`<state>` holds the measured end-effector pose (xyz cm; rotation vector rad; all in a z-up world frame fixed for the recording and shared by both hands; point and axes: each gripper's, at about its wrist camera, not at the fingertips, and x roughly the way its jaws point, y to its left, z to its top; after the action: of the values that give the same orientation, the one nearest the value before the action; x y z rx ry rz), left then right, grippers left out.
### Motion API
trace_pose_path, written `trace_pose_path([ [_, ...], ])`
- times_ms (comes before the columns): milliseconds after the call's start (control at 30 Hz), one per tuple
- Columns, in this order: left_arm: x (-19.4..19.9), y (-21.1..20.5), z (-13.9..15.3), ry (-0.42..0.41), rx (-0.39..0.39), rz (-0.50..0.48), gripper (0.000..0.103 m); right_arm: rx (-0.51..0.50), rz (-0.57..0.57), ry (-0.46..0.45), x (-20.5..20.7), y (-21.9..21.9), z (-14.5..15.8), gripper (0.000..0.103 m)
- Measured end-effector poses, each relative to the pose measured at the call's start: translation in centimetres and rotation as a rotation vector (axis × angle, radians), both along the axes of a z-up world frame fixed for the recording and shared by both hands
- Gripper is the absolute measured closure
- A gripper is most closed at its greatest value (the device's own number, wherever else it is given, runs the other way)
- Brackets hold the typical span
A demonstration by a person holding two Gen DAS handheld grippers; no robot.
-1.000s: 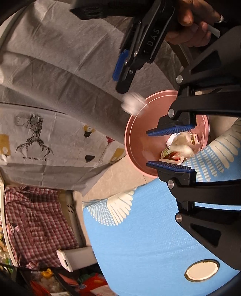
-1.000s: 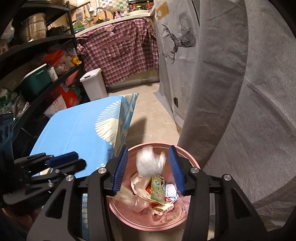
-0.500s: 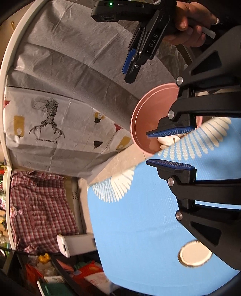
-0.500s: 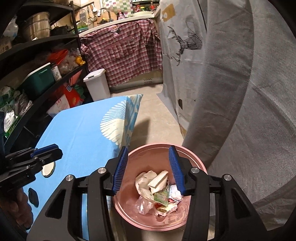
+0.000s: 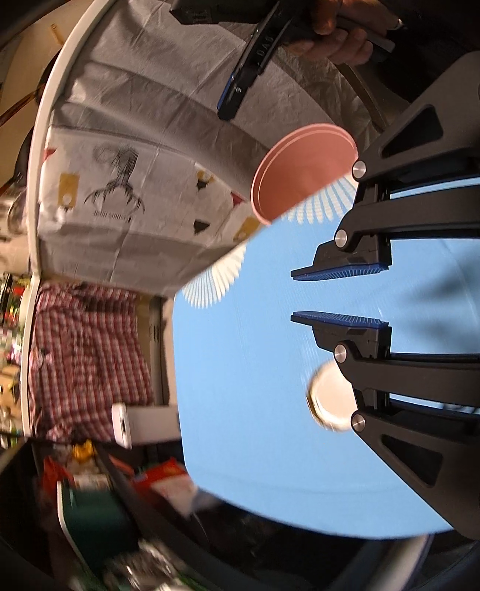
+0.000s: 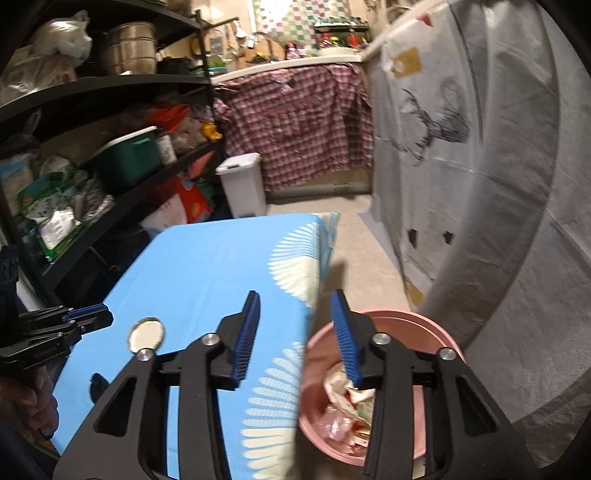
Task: Collect trash
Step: 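Move the right tool to the gold jar lid and grip its rim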
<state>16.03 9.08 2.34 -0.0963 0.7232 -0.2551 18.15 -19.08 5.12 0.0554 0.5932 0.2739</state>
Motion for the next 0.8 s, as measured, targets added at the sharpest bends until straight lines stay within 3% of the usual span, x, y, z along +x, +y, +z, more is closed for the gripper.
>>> trace_pose_path([
  [233,-3.6,5.6,-0.4,-0.019,0.011,0.114,0.090,0.042,0.070,-0.057,-1.6,3.4,0.6,0.083],
  [433,-6.8,9.5,-3.0,-0.007,0.018,0.229,0.090,0.095,0.092,-0.031,-3.3,7.3,-2.0,0.086],
  [567,-7.6,10.0,-5.3,0.030,0.027,0.258,0.090,0.128,0.095,0.021,-4.6,10.2,-4.6,0.086],
  [800,-7.3,9.4,-8.1,0.088,0.034,0.245,0.089,0.101,0.131,0.078,-5.0,14.9,-8.0,0.085],
])
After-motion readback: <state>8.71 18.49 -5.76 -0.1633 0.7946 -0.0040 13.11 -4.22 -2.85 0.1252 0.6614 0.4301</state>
